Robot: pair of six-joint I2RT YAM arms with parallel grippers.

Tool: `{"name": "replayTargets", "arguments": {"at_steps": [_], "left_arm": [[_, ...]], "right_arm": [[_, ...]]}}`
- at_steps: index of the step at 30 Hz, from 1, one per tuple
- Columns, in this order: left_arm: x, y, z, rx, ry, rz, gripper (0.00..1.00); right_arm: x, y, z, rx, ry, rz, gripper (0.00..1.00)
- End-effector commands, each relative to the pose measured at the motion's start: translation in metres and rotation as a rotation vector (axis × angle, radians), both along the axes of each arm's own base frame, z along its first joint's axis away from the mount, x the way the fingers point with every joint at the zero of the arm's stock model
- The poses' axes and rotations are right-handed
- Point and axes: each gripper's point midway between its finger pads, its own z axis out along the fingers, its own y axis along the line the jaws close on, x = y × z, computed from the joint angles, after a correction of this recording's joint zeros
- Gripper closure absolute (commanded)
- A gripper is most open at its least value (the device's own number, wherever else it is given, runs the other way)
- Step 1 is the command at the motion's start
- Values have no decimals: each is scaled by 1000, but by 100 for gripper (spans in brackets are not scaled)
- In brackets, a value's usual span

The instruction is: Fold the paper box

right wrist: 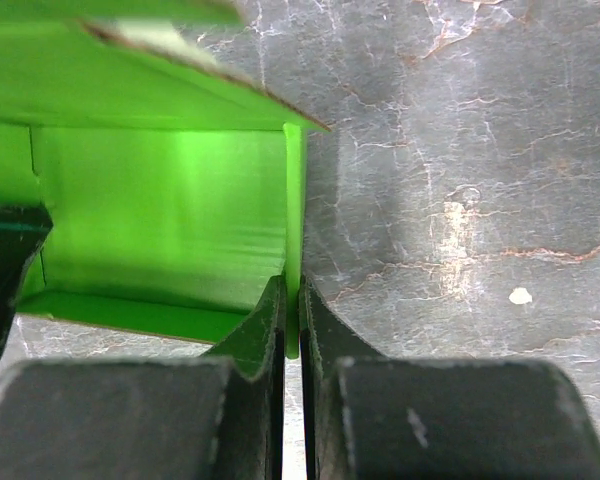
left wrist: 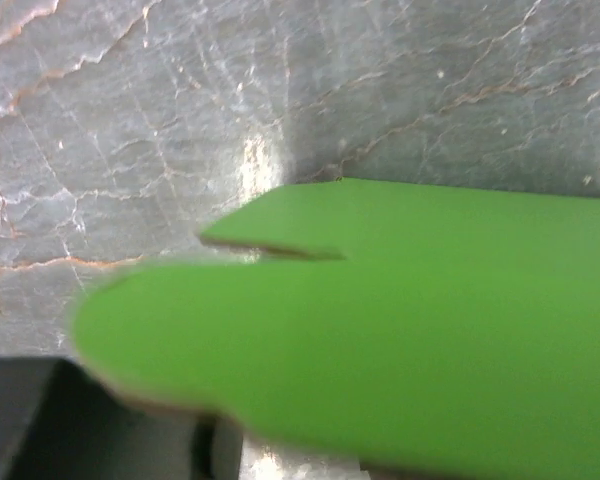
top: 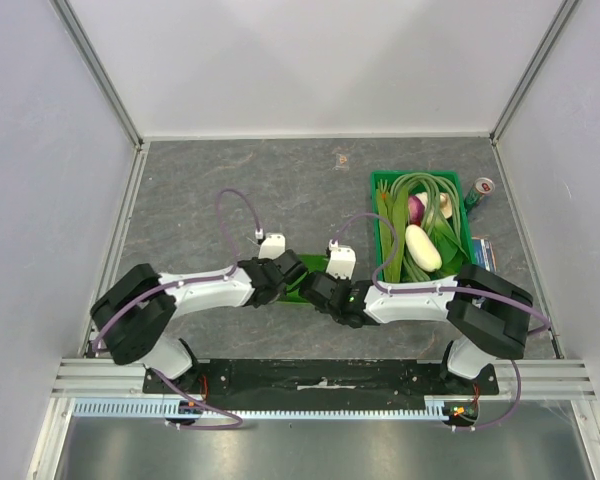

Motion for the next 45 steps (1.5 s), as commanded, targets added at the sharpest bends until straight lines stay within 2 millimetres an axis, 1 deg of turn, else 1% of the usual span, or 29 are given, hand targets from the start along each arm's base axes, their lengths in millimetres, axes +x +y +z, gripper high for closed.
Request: {"name": "replayTargets", "arguments": {"at_steps": [1,8,10,11,13,14,20,21,23,24,25,26,27,30,31,32,33,34,35,36,37,38,39,40,41,42,43,44,45], "left_arm": [[-13,-22,12,-214,50,-64,48],[-15,-32,59,-381,6,-127,38],[-18,-33,66,-423,0,-141,36],[-20,-34,74,-457,-7,-156,33],[-22,-29,75,-468,2,-149,26],[-23,-28,76,-479,6,-151,26],[-34,-8,92,-524,-44,-129,24],[-34,-4,93,-527,-51,-117,24],[-37,4,103,-545,-77,-109,24],[-37,6,106,-550,-87,-111,23],[-39,9,115,-570,-111,-118,24],[-40,11,119,-574,-124,-118,23],[-41,12,125,-586,-138,-125,23],[-43,14,145,-626,-193,-159,23],[-44,13,148,-634,-199,-170,23],[-44,13,155,-642,-217,-189,23],[-44,13,158,-644,-221,-199,23],[-45,11,160,-646,-220,-211,23],[-45,11,163,-642,-228,-223,23],[-45,10,166,-645,-231,-232,23],[-46,8,169,-654,-232,-245,23],[-46,7,175,-664,-242,-259,23],[-47,5,178,-667,-245,-273,23],[-47,5,180,-668,-248,-286,23],[-48,6,185,-663,-254,-295,23],[-48,6,186,-657,-256,-298,23],[-49,6,189,-658,-255,-308,23],[-50,5,192,-659,-259,-319,24],[-53,4,194,-668,-251,-333,24]], "right_arm": [[2,8,12,24,-27,30,94],[7,9,28,-13,-80,95,79],[8,11,34,-15,-93,120,74],[8,12,36,-14,-98,128,65],[9,13,41,-33,-112,167,56],[10,16,46,-34,-119,183,47],[9,15,72,-61,-172,290,23],[8,14,83,-48,-191,304,22],[7,3,92,-84,-213,326,20],[7,0,108,-64,-244,335,19],[8,-7,117,-82,-268,336,19],[11,-12,130,-113,-308,360,19],[12,-19,154,-94,-358,355,18],[32,-41,198,-105,-414,348,15],[66,-64,219,-83,-419,250,15],[75,-56,214,-41,-366,319,14],[92,-64,211,-50,-333,297,13],[123,-78,236,-38,-353,227,13],[143,-70,208,-74,-265,265,12],[161,-79,202,-92,-223,246,13],[184,-73,226,-84,-262,223,14],[206,-70,194,-128,-192,213,14],[225,-73,190,-142,-192,202,14],[251,-68,214,-118,-243,179,14],[274,-64,176,-151,-177,169,14],[294,-66,172,-167,-189,155,14],[319,-59,194,-149,-255,145,14],[340,-58,148,-185,-195,132,15],[366,-62,164,-173,-253,84,15]]}}
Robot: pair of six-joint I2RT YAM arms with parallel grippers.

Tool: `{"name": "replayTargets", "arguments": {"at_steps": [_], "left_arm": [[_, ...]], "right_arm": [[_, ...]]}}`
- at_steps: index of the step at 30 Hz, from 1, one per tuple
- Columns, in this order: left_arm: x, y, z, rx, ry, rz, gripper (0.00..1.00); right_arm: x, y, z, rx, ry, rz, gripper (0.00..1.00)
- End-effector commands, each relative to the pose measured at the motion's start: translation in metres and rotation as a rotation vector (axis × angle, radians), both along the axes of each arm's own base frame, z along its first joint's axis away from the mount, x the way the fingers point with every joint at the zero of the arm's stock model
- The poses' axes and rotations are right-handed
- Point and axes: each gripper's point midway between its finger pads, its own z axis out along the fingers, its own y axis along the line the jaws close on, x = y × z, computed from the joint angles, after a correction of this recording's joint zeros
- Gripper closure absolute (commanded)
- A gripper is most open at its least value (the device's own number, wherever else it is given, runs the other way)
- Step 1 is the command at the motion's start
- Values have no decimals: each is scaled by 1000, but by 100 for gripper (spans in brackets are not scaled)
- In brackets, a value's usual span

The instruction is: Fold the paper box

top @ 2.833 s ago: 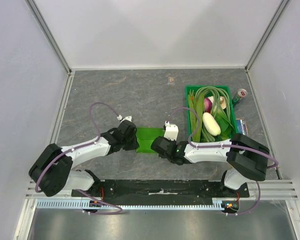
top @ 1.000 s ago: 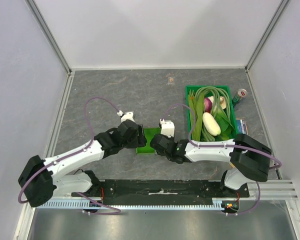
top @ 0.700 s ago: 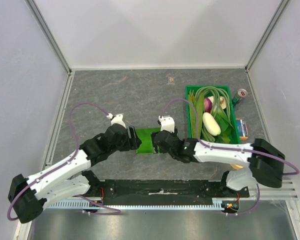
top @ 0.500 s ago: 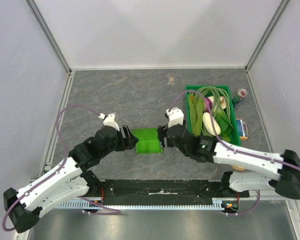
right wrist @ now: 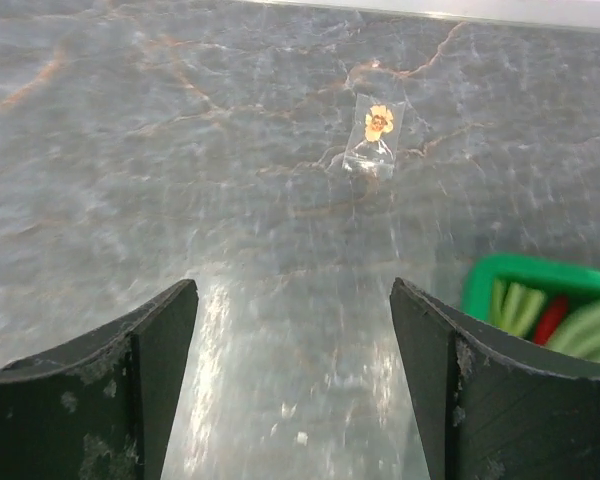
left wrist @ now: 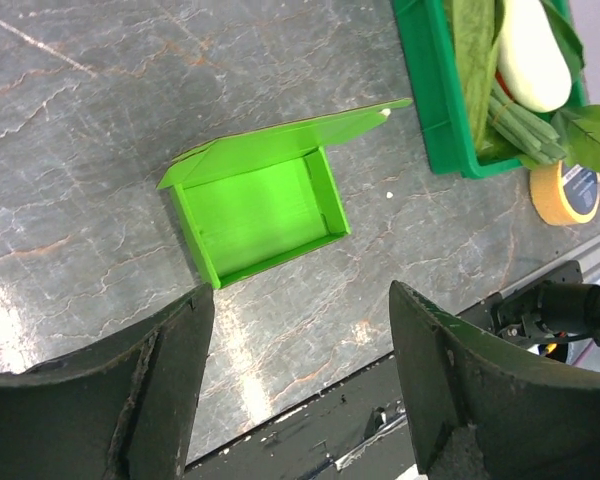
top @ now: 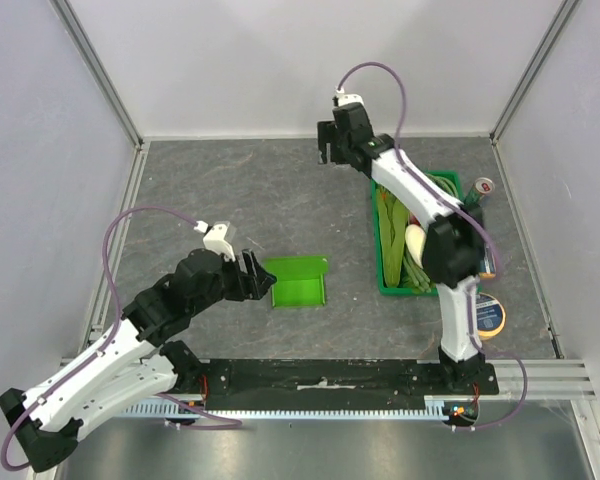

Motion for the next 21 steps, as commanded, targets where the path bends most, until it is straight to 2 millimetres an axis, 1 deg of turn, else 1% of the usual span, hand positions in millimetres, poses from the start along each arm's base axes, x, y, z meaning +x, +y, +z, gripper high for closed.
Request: {"name": "replayTargets", "arguments": {"at_steps": [1,2,3,4,5,6,7,8,9,10,11,13,14,15,16,17,18,19,20,21], "left_arm": [[-4,-5,30,-20,-71,-81,24],[-5,-6,31,-29,-69,-86,24],[-7,-7,32,-41,-67,-91,25],[-9,-8,34,-56,-69,-99,25],[-10,-9,33,-61,-65,-105,25],[-11,-10,33,-67,-64,-111,25],[-12,-11,32,-66,-58,-114,25],[-12,-11,32,-67,-57,-117,25],[-13,-11,31,-65,-53,-118,25],[-13,-11,30,-63,-51,-118,25],[-13,-11,29,-65,-47,-118,26],[-12,-12,30,-66,-50,-118,26],[-11,-13,33,-74,-59,-118,26],[-10,-14,33,-77,-59,-118,26],[-12,-18,34,-87,-54,-139,26],[-12,-19,36,-94,-60,-142,26],[-11,-21,35,-94,-56,-146,26],[-12,-22,35,-94,-52,-153,27],[-12,-23,36,-97,-51,-159,27],[-12,-24,35,-97,-49,-158,27]], "right_arm": [[66,-5,-27,-31,-7,-50,15],[81,-3,-63,-34,22,-64,16],[96,-6,-56,-6,-14,-84,16],[104,-8,-64,7,-18,-109,18],[109,-11,-81,-4,-12,-133,18],[118,-14,-85,4,-43,-153,18],[122,-19,-88,21,-50,-179,18],[125,-22,-99,35,-40,-196,19],[129,-30,-104,49,-32,-220,19],[128,-33,-113,53,-16,-230,21],[129,-34,-126,63,3,-238,21],[129,-33,-134,63,20,-226,22],[129,-32,-148,56,42,-214,23],[128,-31,-152,53,50,-209,24],[131,-29,-152,58,44,-206,25],[131,-28,-164,56,58,-206,25],[134,-23,-160,70,48,-195,26],[135,-19,-163,75,50,-185,28],[135,-17,-174,62,59,-182,28],[135,-14,-171,31,49,-191,29]]}}
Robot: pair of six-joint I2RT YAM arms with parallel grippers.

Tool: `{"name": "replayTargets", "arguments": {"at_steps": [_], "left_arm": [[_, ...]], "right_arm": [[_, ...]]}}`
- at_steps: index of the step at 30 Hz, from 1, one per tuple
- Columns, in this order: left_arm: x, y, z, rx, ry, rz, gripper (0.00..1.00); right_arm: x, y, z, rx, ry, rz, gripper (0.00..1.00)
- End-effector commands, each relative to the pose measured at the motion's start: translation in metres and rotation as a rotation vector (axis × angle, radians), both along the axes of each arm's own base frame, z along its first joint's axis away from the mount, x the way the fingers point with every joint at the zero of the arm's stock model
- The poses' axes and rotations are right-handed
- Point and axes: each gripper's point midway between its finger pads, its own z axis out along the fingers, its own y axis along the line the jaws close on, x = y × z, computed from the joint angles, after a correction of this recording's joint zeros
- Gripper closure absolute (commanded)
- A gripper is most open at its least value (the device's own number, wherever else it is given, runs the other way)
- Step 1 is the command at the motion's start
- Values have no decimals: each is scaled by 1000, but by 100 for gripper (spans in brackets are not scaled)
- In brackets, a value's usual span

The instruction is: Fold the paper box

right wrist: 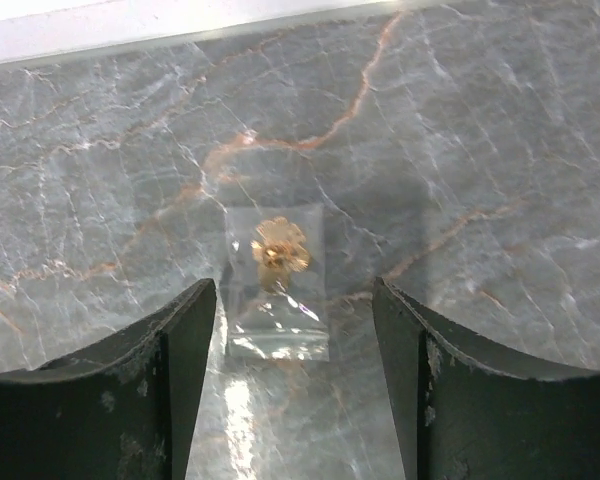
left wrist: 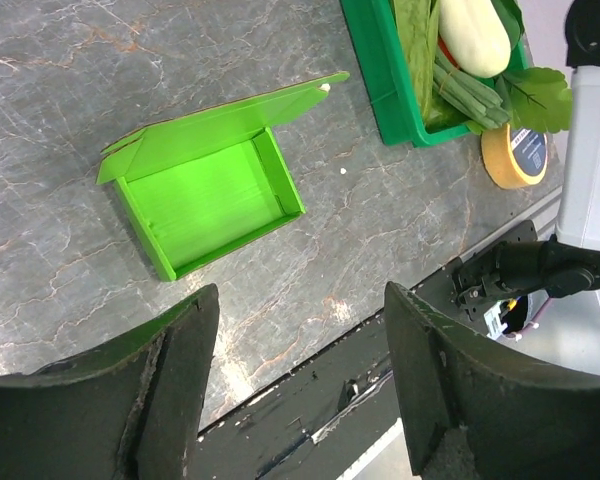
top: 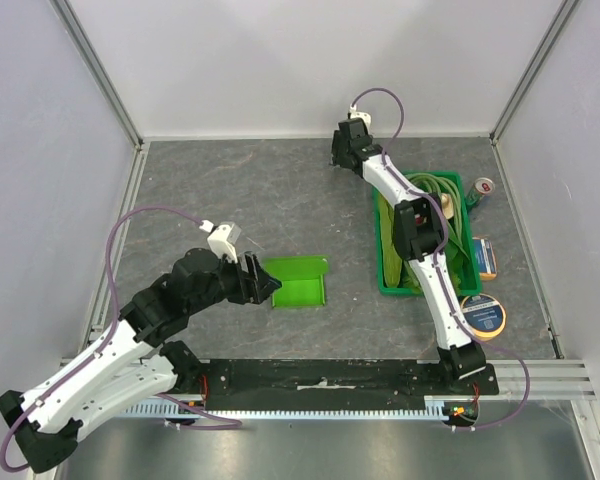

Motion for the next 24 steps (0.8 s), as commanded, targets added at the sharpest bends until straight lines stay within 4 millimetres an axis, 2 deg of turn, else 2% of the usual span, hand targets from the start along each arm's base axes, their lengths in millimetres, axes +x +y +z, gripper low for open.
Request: {"name": "replayTargets", "arguments": {"at_steps": [1,3,5,6,7,9,11,12,15,18,19,21,22,24], "left_arm": [[2,-9,18,-41,-45,-44,27],[3,-9,19,-46,-49,-42,28],[3,-9,19,-46,-47,-40,28],[3,-9,21,-49,-50,-40,28],[2,-8,21,-48,-51,-40,28],[2,-9,21,-47,-48,-43,28],[2,-9,19,-44,-45,-45,28],[2,-9,20,-46,-45,-44,28],[1,-10,19,-46,-43,-46,28],[0,-10,19,-47,-43,-49,29],[0,-9,20,-50,-44,-47,29],[0,-8,19,-53,-42,-40,29],[0,-7,19,-54,-43,-38,29],[0,-5,16,-51,-39,-25,29]], "right_arm": [[6,24,-3,-21,-33,22,30],[1,26,-14,-73,-18,11,30],[-7,24,-29,-90,22,5,34],[-7,22,-31,-85,28,-7,36],[-10,21,-40,-80,55,-11,46],[-16,16,-42,-108,79,-25,61],[-18,9,-38,-151,77,-41,66],[-20,6,-39,-163,82,-44,74],[-24,0,-40,-215,97,-39,83],[-25,7,-31,-206,86,15,89],[-22,11,-12,-185,59,29,91],[-20,17,8,-166,21,52,97],[-18,18,40,-146,-26,49,99],[-21,17,65,-136,-60,56,100]]}}
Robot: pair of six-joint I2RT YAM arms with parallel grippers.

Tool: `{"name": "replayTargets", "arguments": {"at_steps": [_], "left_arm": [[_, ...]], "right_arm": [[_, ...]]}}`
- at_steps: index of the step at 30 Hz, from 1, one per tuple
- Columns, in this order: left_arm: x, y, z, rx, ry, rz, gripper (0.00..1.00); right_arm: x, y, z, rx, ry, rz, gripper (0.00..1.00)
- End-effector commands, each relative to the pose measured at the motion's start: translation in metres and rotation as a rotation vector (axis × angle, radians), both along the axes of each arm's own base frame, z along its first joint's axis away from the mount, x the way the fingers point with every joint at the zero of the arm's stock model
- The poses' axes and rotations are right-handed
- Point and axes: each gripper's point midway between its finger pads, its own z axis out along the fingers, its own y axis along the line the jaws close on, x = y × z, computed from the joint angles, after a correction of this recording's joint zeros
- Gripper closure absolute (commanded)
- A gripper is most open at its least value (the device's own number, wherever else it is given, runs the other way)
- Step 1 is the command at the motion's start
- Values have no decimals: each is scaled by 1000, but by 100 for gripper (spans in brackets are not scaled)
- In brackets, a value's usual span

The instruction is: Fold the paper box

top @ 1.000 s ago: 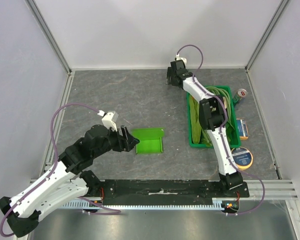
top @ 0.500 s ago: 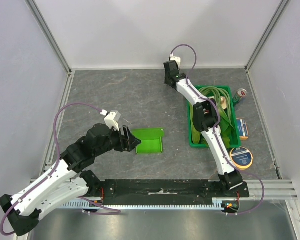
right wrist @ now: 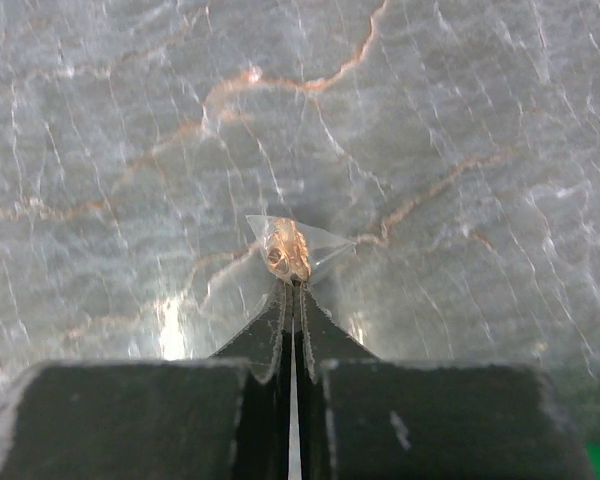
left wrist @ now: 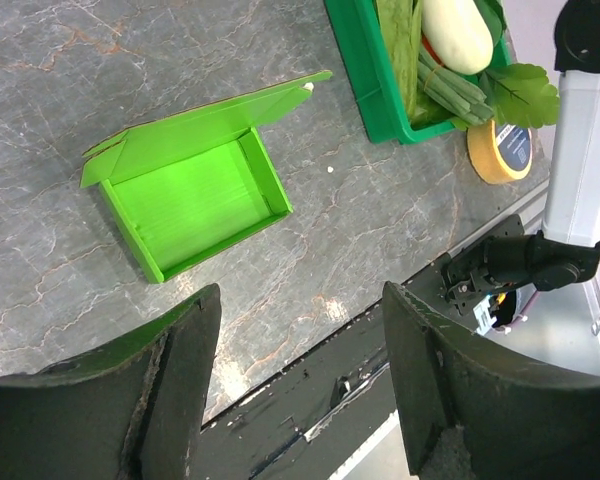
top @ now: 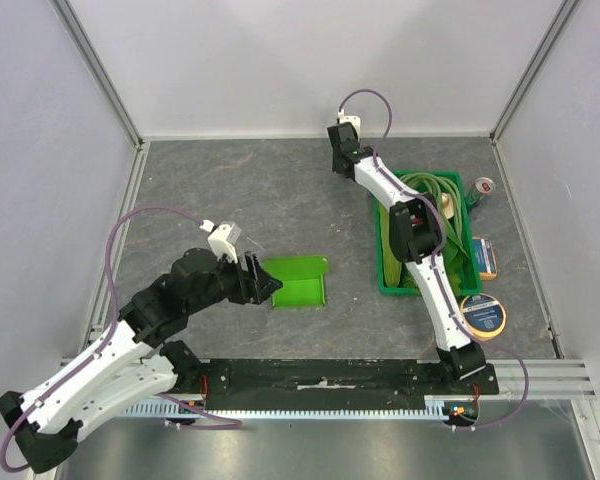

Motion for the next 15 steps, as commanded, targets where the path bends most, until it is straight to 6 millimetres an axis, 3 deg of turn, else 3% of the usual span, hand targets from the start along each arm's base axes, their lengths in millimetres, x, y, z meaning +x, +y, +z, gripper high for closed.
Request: {"name": "replayTargets", "arguments": {"at_steps": [1,2,3,4,5,6,7,8,9,10,11,12,13,14,15], "left_arm": [[3,1,14,-35,-43,9,29],[3,3,13,-32,-41,17,29],[4,5,12,-31,-42,30,29],[3,6,11,-30,-41,33,29],[7,10,10,-17,-45,66,29],[8,13,12,-18,-50,82,29],[10,15,11,-15,-52,97,29],[14,20,11,-4,-58,131,29],[15,23,9,-1,-50,156,29],[17,27,9,1,-50,180,29],[19,31,9,7,-55,205,29],[20,32,9,3,-55,217,29],[21,34,9,0,-57,230,28],[23,37,9,-1,-61,253,28],[24,39,7,-6,-55,270,28]], "right_arm": [[-16,6,104,30,-95,62,100],[-25,3,103,28,-80,63,100],[-34,3,146,67,-132,75,100],[-44,2,158,79,-138,84,100],[-62,1,143,65,-84,102,100],[-80,-2,184,93,-136,112,100],[-95,-2,190,106,-132,125,100],[-123,0,162,92,-56,157,100],[-148,5,198,150,-99,217,100],[-166,11,202,170,-105,260,100],[-201,18,170,167,-27,321,100],[-227,24,198,206,-81,386,100],[-252,39,197,230,-71,486,100],[-290,54,171,216,-7,572,100],[-315,58,189,234,-50,630,100]]}}
